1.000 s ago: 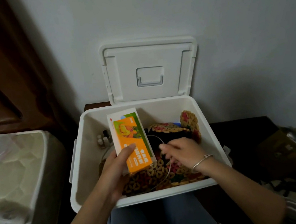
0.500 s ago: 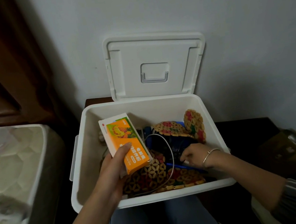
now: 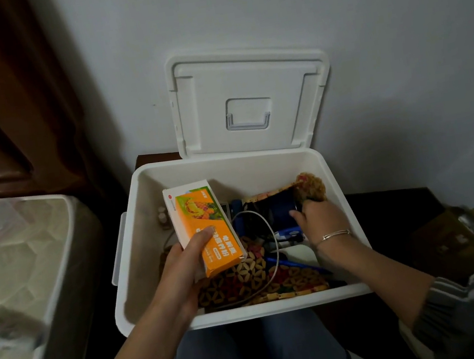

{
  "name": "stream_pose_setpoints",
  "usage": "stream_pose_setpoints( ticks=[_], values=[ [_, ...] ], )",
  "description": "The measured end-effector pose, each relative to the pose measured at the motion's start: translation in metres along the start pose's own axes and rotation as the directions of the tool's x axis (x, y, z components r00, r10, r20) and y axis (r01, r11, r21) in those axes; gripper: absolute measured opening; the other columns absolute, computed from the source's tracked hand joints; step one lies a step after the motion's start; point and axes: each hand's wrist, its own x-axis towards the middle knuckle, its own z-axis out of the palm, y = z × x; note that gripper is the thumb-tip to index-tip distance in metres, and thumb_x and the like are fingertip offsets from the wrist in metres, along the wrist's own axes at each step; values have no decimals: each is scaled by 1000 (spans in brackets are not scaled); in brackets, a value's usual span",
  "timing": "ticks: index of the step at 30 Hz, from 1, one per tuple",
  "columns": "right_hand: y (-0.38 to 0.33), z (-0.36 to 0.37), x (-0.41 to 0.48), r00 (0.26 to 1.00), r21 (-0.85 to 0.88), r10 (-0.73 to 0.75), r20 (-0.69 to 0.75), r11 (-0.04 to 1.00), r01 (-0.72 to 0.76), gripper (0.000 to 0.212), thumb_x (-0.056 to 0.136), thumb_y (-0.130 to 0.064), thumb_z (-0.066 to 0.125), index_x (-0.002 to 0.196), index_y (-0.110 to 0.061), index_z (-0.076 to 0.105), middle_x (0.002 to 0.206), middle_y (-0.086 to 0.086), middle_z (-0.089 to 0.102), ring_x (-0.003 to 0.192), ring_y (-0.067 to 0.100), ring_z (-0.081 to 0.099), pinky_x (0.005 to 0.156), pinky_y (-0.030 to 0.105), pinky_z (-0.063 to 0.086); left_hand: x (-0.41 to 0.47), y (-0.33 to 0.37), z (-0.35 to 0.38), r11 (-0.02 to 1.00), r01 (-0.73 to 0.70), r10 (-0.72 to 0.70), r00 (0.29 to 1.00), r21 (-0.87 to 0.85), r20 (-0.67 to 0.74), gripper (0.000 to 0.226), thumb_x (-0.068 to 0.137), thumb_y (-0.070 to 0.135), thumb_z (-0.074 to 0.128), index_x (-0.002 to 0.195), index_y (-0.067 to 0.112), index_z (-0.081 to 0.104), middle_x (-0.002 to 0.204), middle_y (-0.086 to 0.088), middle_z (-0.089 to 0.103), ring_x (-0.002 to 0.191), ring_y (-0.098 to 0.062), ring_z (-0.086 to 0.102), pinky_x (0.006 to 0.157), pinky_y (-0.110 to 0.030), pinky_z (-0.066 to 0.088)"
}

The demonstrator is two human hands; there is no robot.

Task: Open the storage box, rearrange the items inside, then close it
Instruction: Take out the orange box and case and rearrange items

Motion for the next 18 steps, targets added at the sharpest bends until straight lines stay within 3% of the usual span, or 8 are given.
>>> stream_pose_setpoints(
  ticks=[2,5,8,10,12,14,18],
  values=[
    [-3,1,4,999,-6,35,37,999,-35,46,97,-42,42,64,-11,49,72,12,66,67,29,62,53,29,35,0,0,-1,1000,9,-9,1000,9,1,46,82,42,70,124,24,59,101,2,76,87,-14,74,66,-30,51],
    [-9,12,3,977,267,59,206,957,-115,52,97,-38,45,62,-3,57,71,16,67,66,31,64,60,34,52,0,0,-1,1000,14,-14,1000,15,3,47,82,42,70,125,24,60,103,2,76,88,-14,74,68,-31,52],
    [-9,22,-3,924,447,-45,379,883,-141,33,95,-31,52,73,-9,64,72,9,63,72,25,61,64,29,46,0,0,-1,1000,20,-20,1000,17,3,48,82,41,71,125,24,60,103,1,76,90,-15,74,70,-31,52],
    [-12,23,-9,846,557,-67,529,779,-287,19,94,-25,54,89,-12,67,71,7,60,65,20,55,59,29,43,1,0,-1,1000,25,-25,1000,15,7,48,82,41,71,125,24,59,104,1,76,91,-16,74,71,-32,53],
    [-15,22,-8,767,541,-40,641,732,-414,17,94,-22,54,99,-10,65,62,4,50,53,14,44,51,25,35,1,1,0,1000,24,-24,1000,13,12,47,82,40,71,125,24,59,104,1,76,91,-16,74,71,-32,53],
    [-20,18,-5,684,442,-19,729,776,-450,23,94,-23,53,107,-7,62,60,2,44,52,12,38,49,23,31,0,1,0,999,23,-23,1000,23,17,46,82,41,71,124,25,60,104,2,76,90,-15,74,70,-31,52],
    [-27,12,4,584,347,18,811,790,-505,20,92,-18,58,110,-8,59,66,2,45,57,10,39,54,22,37,0,0,0,998,26,-26,1000,50,2,45,83,40,71,124,25,60,104,2,76,91,-15,73,73,-32,51]
  ],
)
